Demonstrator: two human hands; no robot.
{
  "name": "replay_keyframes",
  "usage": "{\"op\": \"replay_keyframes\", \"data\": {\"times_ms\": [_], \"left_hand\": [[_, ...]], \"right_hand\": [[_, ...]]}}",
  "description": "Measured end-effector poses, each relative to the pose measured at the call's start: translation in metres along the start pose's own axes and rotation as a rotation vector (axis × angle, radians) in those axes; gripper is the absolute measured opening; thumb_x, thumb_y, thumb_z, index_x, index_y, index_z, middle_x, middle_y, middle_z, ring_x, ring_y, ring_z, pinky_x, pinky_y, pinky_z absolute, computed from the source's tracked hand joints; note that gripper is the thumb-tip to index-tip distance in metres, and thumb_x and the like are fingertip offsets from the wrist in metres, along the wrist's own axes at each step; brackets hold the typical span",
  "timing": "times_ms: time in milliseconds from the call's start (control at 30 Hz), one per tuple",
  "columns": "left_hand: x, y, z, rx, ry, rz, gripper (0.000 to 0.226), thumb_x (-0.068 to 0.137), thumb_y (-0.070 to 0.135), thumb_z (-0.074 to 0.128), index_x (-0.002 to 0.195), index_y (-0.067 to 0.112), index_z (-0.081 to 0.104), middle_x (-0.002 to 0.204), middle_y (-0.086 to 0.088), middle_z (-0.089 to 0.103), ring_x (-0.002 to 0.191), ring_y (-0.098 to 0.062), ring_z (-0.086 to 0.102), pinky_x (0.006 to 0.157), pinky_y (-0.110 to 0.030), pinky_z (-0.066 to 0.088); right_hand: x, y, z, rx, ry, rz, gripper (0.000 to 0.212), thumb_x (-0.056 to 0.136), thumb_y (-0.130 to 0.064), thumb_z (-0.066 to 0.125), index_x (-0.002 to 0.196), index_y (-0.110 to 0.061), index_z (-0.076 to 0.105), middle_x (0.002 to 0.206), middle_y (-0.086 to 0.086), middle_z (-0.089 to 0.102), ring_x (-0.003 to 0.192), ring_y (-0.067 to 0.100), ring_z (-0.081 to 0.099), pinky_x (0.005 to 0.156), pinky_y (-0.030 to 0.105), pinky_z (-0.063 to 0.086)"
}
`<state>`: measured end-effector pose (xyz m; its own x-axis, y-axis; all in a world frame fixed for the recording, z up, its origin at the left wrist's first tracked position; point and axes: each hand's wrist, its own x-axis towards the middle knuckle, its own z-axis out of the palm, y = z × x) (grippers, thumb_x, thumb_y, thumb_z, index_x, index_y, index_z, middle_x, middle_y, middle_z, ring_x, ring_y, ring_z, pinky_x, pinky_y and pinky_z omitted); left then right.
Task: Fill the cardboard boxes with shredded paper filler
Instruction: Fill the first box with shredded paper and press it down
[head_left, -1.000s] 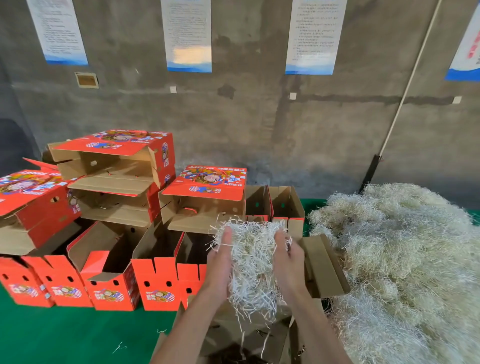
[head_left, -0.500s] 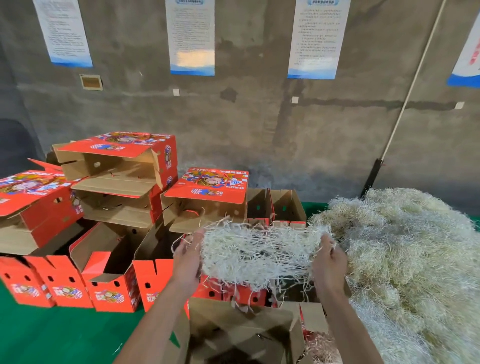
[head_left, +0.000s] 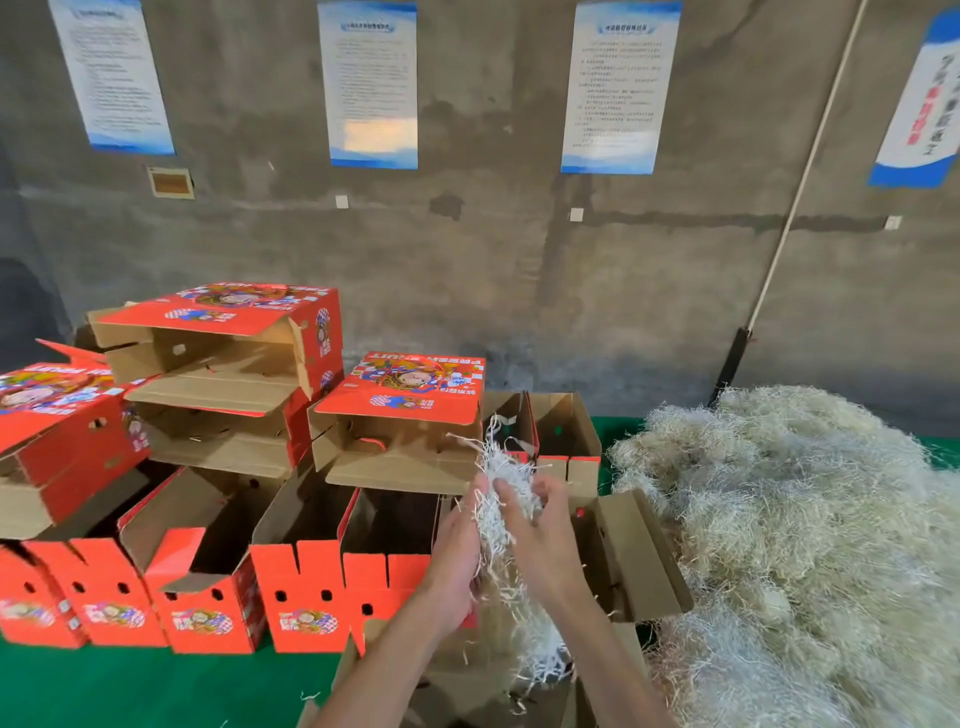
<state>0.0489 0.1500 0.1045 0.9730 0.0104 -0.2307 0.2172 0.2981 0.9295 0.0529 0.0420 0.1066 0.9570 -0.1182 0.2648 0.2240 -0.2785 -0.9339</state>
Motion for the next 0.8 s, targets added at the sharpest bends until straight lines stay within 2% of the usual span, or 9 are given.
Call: {"op": "replay_keyframes", "data": {"times_ms": [100,200,267,333,467,567,667,733,800], "left_hand": [[0.002,-0.002,-0.001,0.11,0.112,0.071,0.048,0.06,0.089,0.063,0.095,0.056,0.069,0.085,0.018,0.075,0.078,-0.002,0.07,0.07,-0.028,0.055],[0.006,-0.003,-0.012,0.19,0.191,0.044,0.052,0.074,0.08,0.063,0.11,0.043,0.061,0.059,0.011,0.068,0.046,-0.005,0.059,0.043,-0.02,0.044],[0.015,0.0,-0.027,0.148,0.267,0.009,0.076,0.071,0.077,0.067,0.126,0.027,0.049,0.083,0.004,0.069,0.073,-0.012,0.064,0.066,-0.031,0.054],[0.021,0.003,-0.037,0.073,0.333,-0.022,0.086,0.071,0.074,0.07,0.137,0.027,0.04,0.111,0.005,0.055,0.101,-0.019,0.055,0.093,-0.043,0.047],[0.014,-0.004,-0.015,0.088,0.211,0.004,0.08,0.06,0.088,0.063,0.111,0.028,0.056,0.104,0.007,0.063,0.095,-0.016,0.061,0.084,-0.045,0.053],[0.012,-0.002,-0.015,0.171,0.218,0.04,0.094,0.065,0.074,0.066,0.136,0.016,0.048,0.108,0.001,0.059,0.111,-0.03,0.059,0.101,-0.054,0.047],[0.017,0.022,-0.048,0.029,0.333,-0.037,0.104,0.065,0.065,0.082,0.146,0.015,0.04,0.103,0.006,0.053,0.098,-0.021,0.052,0.092,-0.045,0.04],[0.011,0.029,-0.05,-0.031,0.241,-0.014,0.097,0.057,0.07,0.082,0.139,0.026,0.053,0.107,0.012,0.057,0.095,-0.015,0.055,0.092,-0.039,0.04],[0.004,0.023,-0.035,-0.021,0.068,-0.014,0.094,0.05,0.08,0.08,0.131,0.036,0.06,0.116,0.008,0.068,0.105,-0.019,0.065,0.101,-0.044,0.046]], "right_hand": [[0.0,0.006,0.002,0.003,-0.057,0.047,0.031,0.097,-0.055,0.053,0.115,-0.031,0.064,0.099,-0.009,0.072,0.091,0.007,0.069,0.074,0.021,0.053],[0.0,0.007,-0.005,0.061,-0.062,0.099,0.047,0.096,-0.062,0.051,0.101,-0.021,0.075,0.086,0.007,0.074,0.077,0.023,0.07,0.073,0.042,0.058],[0.003,0.007,-0.017,0.078,0.004,0.14,0.061,0.086,-0.073,0.053,0.095,-0.016,0.072,0.064,-0.001,0.066,0.055,0.013,0.061,0.056,0.03,0.051],[0.008,0.009,-0.025,0.091,0.122,0.193,0.051,0.085,-0.072,0.056,0.088,-0.021,0.063,0.064,-0.014,0.054,0.059,0.002,0.051,0.065,0.022,0.042],[0.004,0.003,-0.004,0.143,0.187,0.164,0.058,0.096,-0.064,0.047,0.082,-0.009,0.056,0.067,-0.005,0.05,0.062,0.009,0.046,0.063,0.029,0.041],[-0.001,-0.003,-0.008,0.155,0.181,0.125,0.061,0.097,-0.064,0.042,0.07,-0.009,0.048,0.057,-0.005,0.043,0.051,0.01,0.037,0.048,0.022,0.034],[0.004,-0.001,-0.039,0.221,0.329,0.149,0.058,0.093,-0.07,0.039,0.063,-0.02,0.038,0.049,-0.009,0.034,0.044,0.01,0.027,0.04,0.022,0.026],[0.003,-0.001,-0.041,0.271,0.345,0.17,0.064,0.091,-0.077,0.032,0.067,-0.019,0.046,0.055,-0.01,0.043,0.049,0.01,0.039,0.049,0.024,0.04],[0.002,-0.002,-0.024,0.317,0.233,0.211,0.06,0.093,-0.076,0.025,0.109,-0.034,0.065,0.097,-0.013,0.067,0.093,0.009,0.063,0.094,0.036,0.051]]}}
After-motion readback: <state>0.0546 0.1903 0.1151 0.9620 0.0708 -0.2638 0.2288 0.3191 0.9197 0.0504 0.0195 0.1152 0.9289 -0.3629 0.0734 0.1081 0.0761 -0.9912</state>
